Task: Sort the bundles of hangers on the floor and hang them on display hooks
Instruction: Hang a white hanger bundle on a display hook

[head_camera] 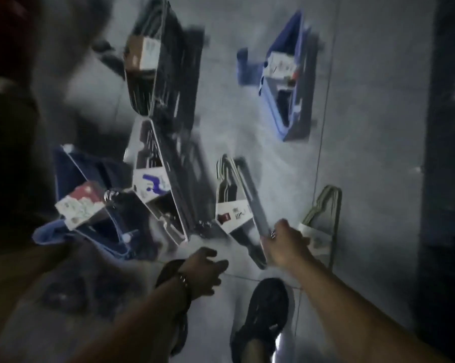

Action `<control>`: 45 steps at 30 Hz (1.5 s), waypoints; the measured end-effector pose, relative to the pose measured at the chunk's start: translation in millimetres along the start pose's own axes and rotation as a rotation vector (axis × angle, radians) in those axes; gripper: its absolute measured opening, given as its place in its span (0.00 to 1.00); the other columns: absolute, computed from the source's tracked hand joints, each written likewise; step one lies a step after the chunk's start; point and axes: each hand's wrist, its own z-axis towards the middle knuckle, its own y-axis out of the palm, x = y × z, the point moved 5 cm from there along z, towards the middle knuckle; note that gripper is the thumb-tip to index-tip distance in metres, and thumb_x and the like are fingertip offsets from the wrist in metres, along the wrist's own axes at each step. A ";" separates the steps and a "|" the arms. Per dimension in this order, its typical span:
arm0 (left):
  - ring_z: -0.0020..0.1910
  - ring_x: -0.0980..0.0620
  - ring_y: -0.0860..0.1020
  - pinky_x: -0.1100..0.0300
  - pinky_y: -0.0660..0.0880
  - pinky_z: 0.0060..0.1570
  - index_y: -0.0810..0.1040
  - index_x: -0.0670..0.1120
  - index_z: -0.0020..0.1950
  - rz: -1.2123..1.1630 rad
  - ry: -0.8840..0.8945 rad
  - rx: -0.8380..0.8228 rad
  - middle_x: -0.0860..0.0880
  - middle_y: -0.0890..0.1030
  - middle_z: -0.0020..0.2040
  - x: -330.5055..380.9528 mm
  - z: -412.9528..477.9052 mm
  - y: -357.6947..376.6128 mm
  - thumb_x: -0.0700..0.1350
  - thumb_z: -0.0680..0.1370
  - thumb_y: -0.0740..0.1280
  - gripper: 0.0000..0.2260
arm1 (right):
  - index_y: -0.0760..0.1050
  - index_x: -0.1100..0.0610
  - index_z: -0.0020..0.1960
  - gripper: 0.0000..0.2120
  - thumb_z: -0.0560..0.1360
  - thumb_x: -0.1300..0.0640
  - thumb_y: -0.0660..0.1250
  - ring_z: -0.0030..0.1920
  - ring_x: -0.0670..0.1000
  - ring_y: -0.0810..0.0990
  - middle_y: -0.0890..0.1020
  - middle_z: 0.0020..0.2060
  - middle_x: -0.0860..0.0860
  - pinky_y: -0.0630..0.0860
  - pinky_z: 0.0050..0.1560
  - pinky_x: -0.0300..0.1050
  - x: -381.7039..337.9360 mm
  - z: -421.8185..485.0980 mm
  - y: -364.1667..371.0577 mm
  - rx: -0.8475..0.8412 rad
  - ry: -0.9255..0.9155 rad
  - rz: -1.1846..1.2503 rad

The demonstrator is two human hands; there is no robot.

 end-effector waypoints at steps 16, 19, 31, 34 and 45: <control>0.48 0.47 0.77 0.56 0.72 0.46 0.78 0.44 0.64 -0.569 -0.016 0.050 0.44 0.81 0.50 -1.2 179.1 62.5 0.32 0.78 0.62 0.16 | 0.80 0.61 0.61 0.12 0.83 0.56 0.65 0.57 0.63 0.83 0.83 0.56 0.61 0.79 0.51 0.52 9.5 138.1 104.9 0.082 0.141 -0.175; 0.47 0.48 0.79 0.54 0.74 0.47 0.78 0.44 0.64 -0.588 -0.020 0.096 0.45 0.82 0.49 -7.6 169.7 52.6 0.34 0.79 0.65 0.15 | 0.79 0.60 0.62 0.14 0.81 0.54 0.66 0.57 0.63 0.82 0.80 0.57 0.60 0.78 0.51 0.51 -2.0 122.1 90.8 0.053 0.059 -0.246; 0.35 0.47 0.79 0.55 0.77 0.35 0.79 0.41 0.58 -0.756 0.092 -0.062 0.45 0.81 0.43 66.2 -24.2 82.5 0.38 0.81 0.65 0.07 | 0.77 0.57 0.57 0.17 0.86 0.47 0.55 0.41 0.52 0.77 0.83 0.50 0.54 0.72 0.35 0.42 -23.8 -70.4 -57.9 0.290 0.127 -0.069; 0.32 0.48 0.74 0.58 0.72 0.31 0.76 0.46 0.58 -0.541 0.260 0.105 0.44 0.79 0.41 103.4 -108.1 73.0 0.39 0.79 0.64 0.09 | 0.79 0.57 0.57 0.23 0.85 0.43 0.52 0.53 0.58 0.83 0.85 0.54 0.57 0.79 0.52 0.49 -39.8 -136.6 -116.3 0.287 0.102 0.099; 0.45 0.44 0.81 0.46 0.79 0.47 0.70 0.51 0.63 0.677 0.973 0.166 0.48 0.83 0.49 260.1 -481.7 23.1 0.47 0.72 0.59 0.19 | 0.68 0.43 0.57 0.15 0.77 0.39 0.68 0.46 0.47 0.79 0.78 0.51 0.46 0.80 0.44 0.46 -126.9 -494.2 -397.1 0.876 -0.171 0.157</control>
